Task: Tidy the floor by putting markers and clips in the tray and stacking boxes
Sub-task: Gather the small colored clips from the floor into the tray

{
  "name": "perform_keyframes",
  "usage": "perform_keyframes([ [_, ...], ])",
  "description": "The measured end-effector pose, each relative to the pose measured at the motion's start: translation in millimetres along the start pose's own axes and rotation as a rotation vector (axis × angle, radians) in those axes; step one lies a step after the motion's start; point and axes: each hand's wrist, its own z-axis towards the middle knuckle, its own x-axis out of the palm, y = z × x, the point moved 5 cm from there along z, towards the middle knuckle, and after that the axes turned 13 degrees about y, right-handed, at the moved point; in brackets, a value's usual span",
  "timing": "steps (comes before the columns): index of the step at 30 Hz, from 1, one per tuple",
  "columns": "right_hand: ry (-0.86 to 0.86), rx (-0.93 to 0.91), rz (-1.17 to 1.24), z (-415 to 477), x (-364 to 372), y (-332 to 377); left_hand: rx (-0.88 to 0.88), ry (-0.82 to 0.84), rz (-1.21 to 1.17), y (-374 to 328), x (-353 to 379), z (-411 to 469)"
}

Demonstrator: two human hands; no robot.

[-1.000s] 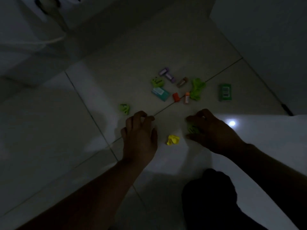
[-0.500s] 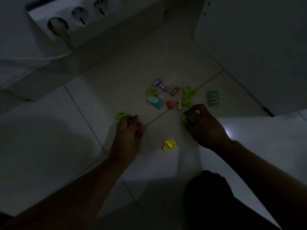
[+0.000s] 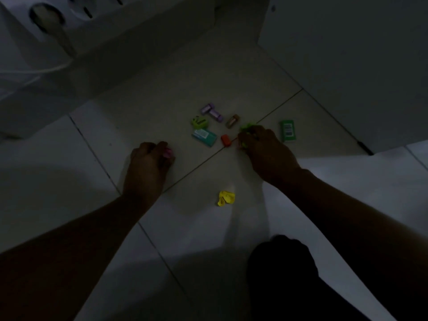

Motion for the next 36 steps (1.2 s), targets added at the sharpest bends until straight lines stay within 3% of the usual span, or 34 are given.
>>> perform_keyframes([
  [11, -0.180, -0.039, 0.153, 14.5, -32.1, -14.9, 0.238, -0.113, -0.257, -65.6, -29.2, 21.3],
  [21, 0.016, -0.019, 0.186, 50.3, -16.0, -9.8, 0.110, -0.095, -0.297, -86.9, -22.1, 74.9],
  [30, -0.091, 0.023, 0.276, 41.1, -22.2, -20.9, 0.145, -0.034, -0.002, -90.7, -6.2, 89.3],
  [36, -0.132, -0.037, 0.381, 10.9, -24.3, -14.8, 0.162, -0.005, -0.083, -100.0, -10.8, 86.5],
])
